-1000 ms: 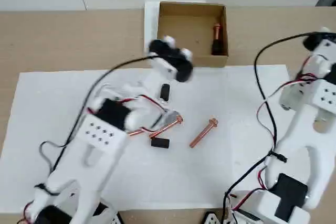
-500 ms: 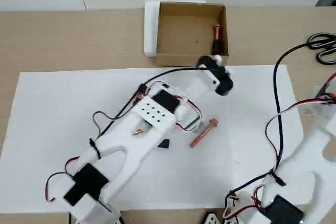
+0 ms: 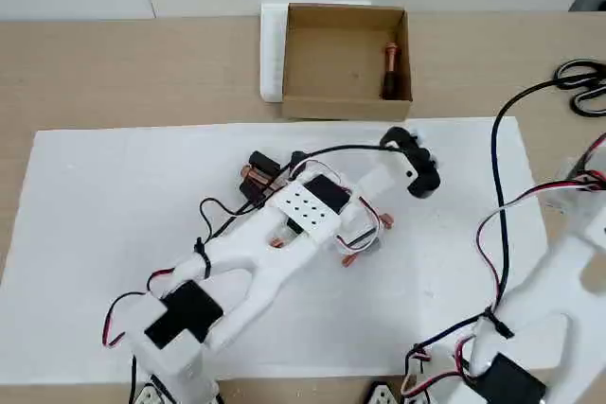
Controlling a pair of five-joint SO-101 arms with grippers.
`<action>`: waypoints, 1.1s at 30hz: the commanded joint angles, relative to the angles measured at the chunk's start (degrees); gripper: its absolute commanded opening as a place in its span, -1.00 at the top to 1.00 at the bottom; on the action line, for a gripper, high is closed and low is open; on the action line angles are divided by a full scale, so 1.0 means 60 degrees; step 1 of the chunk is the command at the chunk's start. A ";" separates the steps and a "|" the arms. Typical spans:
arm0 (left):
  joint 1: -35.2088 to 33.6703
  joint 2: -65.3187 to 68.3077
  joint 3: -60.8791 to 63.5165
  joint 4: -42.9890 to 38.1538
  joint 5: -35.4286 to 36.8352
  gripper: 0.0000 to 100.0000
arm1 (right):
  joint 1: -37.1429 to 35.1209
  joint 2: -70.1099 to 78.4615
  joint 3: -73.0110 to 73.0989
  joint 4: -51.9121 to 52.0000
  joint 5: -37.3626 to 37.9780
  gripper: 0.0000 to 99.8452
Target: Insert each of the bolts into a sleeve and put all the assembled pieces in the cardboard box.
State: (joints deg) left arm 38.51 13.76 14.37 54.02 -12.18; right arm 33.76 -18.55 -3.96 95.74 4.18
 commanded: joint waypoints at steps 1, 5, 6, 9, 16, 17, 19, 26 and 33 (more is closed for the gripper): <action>0.0073 0.0132 -0.0462 -0.0557 -0.0029 0.52 | 0.0051 -0.0344 -0.0029 0.0022 0.0103 0.58; 0.0073 0.0410 -0.0462 -0.0938 -0.0029 0.52 | 0.0051 -0.0344 -0.0029 0.0022 0.0103 0.58; 0.0073 0.0425 -0.0462 -0.1026 -0.0029 0.52 | 0.0051 -0.0344 -0.0029 0.0022 0.0103 0.58; 0.0073 0.0440 -0.0608 -0.1099 0.0117 0.52 | 0.0051 -0.0344 -0.0029 0.0022 0.0103 0.58; 0.0073 0.0454 -0.0842 -0.1128 0.0527 0.56 | 0.0037 -0.0344 -0.0015 0.0051 0.0103 0.58; 0.0073 0.0469 -0.0828 -0.1128 0.0527 0.59 | 0.0037 -0.0344 -0.0015 0.0051 0.0103 0.58; 0.0073 0.0542 -0.0813 -0.1128 0.0513 0.66 | 0.0037 -0.0344 -0.0015 0.0066 0.0103 0.58; 0.0073 0.1011 -0.0945 -0.1099 0.0513 0.68 | 0.0037 -0.0344 -0.0015 0.0095 0.0103 0.58; 0.0073 0.1055 -0.1004 -0.1084 0.0513 0.68 | 0.0037 -0.0344 -0.0015 0.0095 0.0103 0.58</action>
State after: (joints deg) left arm 38.77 20.00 10.59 48.22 -9.36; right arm 33.76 -18.55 -3.78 95.74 4.18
